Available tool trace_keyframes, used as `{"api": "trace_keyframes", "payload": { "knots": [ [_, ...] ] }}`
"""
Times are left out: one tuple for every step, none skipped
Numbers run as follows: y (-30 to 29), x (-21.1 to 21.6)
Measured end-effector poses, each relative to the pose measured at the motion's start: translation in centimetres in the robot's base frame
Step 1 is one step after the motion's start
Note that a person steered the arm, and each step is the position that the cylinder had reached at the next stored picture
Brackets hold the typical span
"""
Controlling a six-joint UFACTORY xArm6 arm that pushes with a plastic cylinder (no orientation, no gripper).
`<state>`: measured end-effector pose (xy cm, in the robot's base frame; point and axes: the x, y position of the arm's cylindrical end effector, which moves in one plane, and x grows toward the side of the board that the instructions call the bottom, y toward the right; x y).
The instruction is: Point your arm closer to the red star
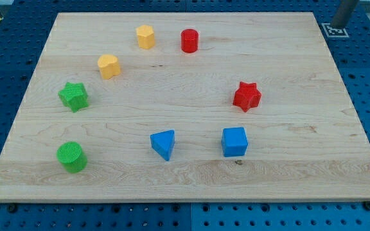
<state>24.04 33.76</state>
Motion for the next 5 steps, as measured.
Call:
{"api": "trace_keyframes", "payload": {
  "knots": [
    [0.0,3.2],
    [-0.3,6.2],
    [-0.3,6.2],
    [-0.3,6.7],
    [-0.6,8.6]
  ]
}}
